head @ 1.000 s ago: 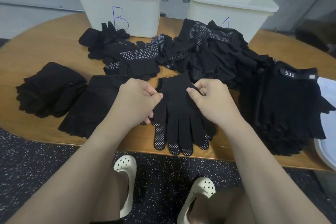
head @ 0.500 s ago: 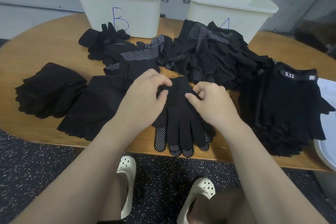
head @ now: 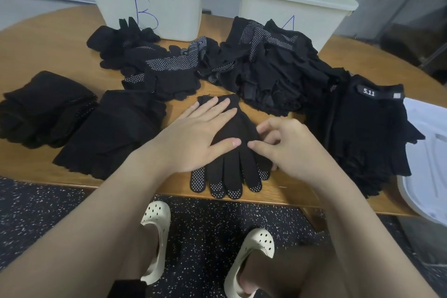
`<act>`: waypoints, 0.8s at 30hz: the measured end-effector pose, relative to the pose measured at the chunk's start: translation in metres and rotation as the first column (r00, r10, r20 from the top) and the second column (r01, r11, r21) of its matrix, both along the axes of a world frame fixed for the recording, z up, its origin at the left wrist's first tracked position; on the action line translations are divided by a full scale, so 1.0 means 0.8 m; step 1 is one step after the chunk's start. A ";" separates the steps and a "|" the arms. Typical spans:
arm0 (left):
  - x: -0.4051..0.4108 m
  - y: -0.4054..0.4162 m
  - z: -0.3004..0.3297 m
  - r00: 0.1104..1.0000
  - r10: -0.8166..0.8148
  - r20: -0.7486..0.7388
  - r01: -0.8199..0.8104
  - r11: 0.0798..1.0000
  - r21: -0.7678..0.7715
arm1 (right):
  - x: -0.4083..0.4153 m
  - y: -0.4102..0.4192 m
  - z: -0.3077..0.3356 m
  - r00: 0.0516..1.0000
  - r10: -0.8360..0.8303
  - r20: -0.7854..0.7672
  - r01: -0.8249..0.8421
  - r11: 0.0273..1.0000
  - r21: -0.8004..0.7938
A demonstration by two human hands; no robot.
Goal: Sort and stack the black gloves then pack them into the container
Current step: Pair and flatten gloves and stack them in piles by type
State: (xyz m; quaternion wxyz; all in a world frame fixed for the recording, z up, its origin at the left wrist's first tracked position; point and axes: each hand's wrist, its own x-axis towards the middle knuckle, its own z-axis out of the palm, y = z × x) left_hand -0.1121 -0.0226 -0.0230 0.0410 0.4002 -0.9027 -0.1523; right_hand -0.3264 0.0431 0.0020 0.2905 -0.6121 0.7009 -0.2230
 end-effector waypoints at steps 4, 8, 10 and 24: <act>-0.001 0.000 0.001 1.000 0.010 -0.009 -0.010 1.000 -0.003 | -0.005 0.021 0.001 1.000 -0.007 0.008 0.007 1.000 -0.002; -0.004 0.002 0.002 1.000 0.024 -0.008 -0.023 1.000 0.004 | -0.005 0.035 -0.001 1.000 -0.011 -0.028 0.010 1.000 -0.011; -0.005 0.006 0.003 1.000 0.023 0.000 -0.023 1.000 0.008 | -0.008 0.040 -0.002 0.996 -0.015 -0.082 0.012 0.999 -0.033; 0.001 -0.057 0.008 0.886 0.283 -0.367 -0.338 0.936 -0.096 | 0.043 -0.016 -0.013 0.926 0.193 -0.325 -0.304 0.891 -0.337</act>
